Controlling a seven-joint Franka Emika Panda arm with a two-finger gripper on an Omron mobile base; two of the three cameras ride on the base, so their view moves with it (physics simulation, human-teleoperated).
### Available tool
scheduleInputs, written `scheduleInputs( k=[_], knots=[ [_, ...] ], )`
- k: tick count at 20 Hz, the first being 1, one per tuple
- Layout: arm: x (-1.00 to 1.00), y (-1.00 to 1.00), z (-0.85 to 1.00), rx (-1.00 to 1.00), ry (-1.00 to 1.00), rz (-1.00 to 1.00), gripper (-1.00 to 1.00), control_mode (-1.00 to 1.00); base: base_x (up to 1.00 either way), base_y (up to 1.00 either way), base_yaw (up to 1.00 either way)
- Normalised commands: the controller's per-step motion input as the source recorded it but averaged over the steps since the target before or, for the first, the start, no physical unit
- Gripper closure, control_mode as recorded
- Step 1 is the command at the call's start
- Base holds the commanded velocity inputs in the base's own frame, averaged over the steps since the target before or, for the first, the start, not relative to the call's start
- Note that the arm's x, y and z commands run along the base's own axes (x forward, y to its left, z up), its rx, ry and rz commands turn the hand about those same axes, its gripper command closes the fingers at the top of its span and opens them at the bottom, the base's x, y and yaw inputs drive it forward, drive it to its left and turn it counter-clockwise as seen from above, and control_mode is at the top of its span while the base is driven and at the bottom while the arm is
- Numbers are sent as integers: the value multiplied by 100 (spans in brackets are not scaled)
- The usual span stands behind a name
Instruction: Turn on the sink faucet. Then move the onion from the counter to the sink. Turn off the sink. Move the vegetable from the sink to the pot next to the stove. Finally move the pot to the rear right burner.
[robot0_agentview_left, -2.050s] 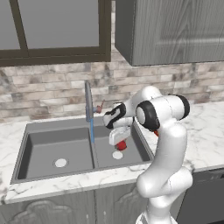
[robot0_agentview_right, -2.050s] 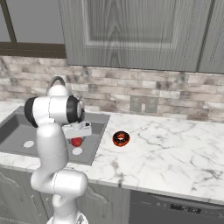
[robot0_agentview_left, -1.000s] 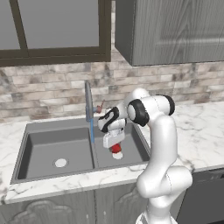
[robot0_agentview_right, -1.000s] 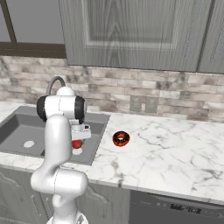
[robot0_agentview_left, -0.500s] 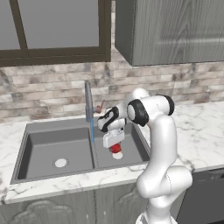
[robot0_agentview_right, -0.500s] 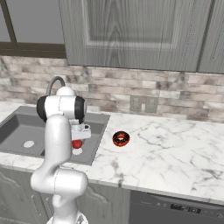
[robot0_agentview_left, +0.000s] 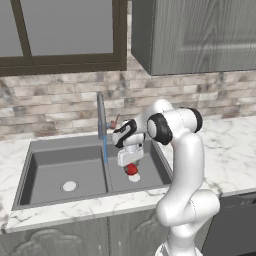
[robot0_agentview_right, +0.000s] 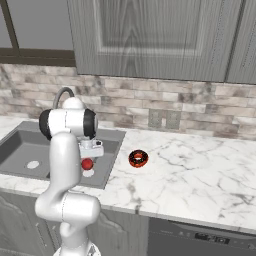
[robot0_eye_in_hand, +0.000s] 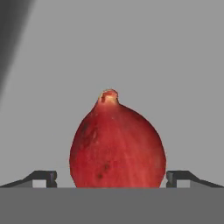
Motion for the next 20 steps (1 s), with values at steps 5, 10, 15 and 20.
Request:
scheduleInputs(
  k=[5,10,15,20],
  knots=[
    [-24,0,33,0,-5,-4,-100,-100,0,0,0],
    [-31,-2,29,0,-7,-5,-100,-100,0,0,0],
    [-42,-4,22,0,-9,-6,-100,-100,0,0,0],
    [-40,-7,26,0,-9,-7,-100,-100,0,0,0]
  ],
)
